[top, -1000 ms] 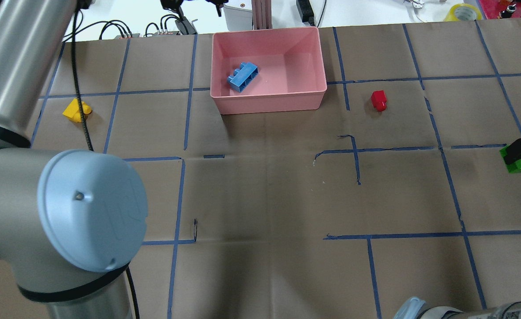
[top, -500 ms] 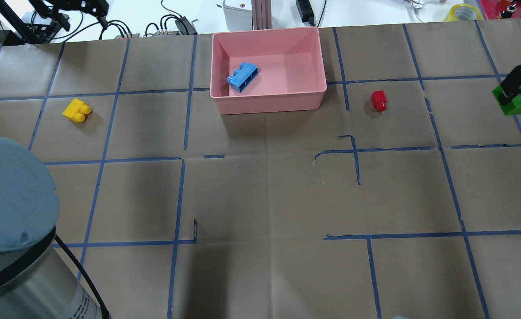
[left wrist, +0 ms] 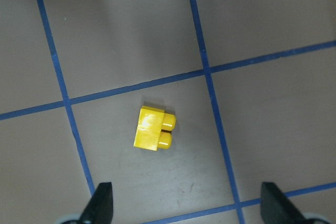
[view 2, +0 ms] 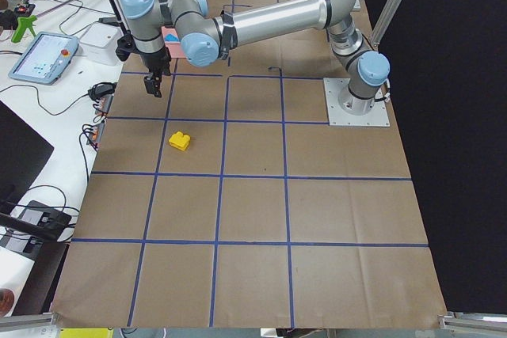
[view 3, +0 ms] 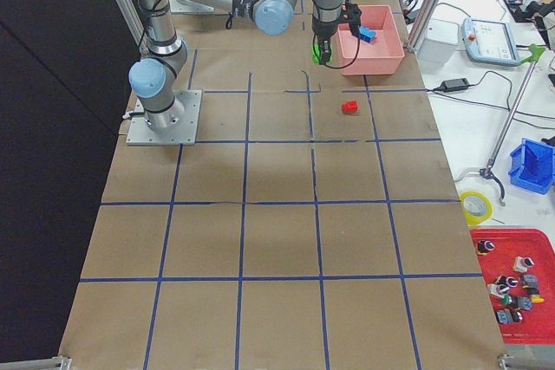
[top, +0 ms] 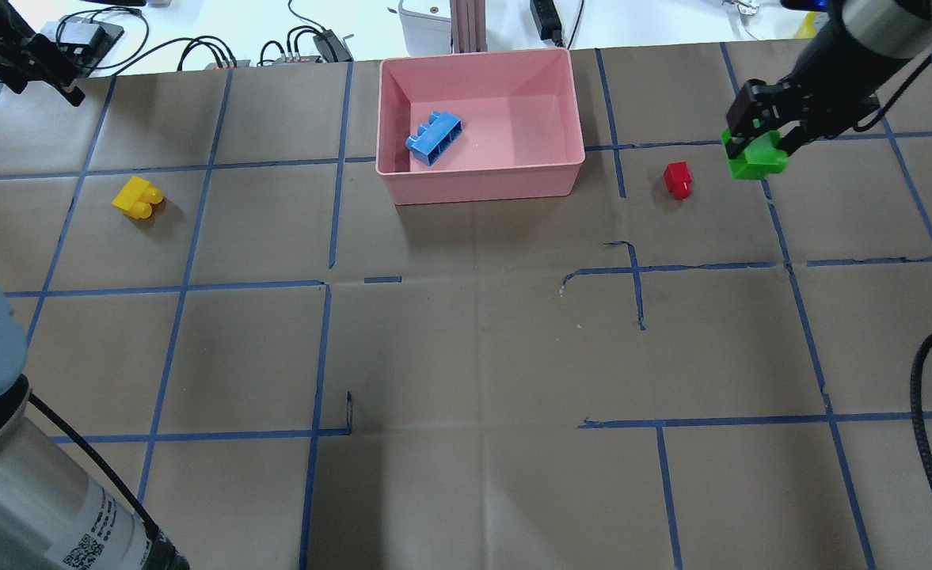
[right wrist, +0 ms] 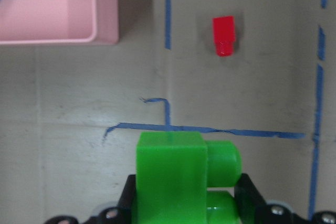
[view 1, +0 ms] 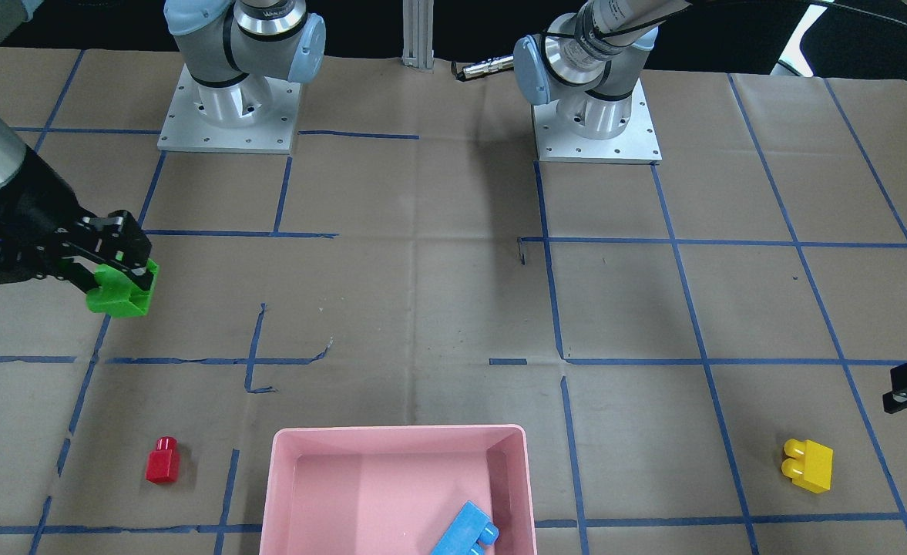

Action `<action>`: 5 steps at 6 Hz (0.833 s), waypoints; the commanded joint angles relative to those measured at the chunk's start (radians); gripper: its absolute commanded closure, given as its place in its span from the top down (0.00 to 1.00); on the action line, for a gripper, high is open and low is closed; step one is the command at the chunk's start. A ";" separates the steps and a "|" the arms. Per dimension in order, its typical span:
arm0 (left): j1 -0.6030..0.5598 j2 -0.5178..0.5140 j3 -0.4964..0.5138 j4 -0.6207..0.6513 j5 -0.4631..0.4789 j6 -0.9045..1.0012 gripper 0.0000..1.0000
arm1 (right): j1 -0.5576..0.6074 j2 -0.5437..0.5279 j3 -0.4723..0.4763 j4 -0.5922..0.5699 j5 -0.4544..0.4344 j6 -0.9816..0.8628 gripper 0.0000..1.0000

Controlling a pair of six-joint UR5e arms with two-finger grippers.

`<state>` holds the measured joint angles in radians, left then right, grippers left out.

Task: Put all blocks into box

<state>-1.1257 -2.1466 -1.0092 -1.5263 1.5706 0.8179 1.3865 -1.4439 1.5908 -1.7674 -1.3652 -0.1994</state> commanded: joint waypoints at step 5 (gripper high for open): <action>0.010 -0.118 -0.185 0.323 -0.010 0.165 0.99 | 0.321 0.574 -0.518 -0.311 0.101 0.262 0.02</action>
<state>-1.1153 -2.2514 -1.1459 -1.2661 1.5617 0.9834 1.6787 -0.9382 1.1350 -2.0531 -1.2620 0.0403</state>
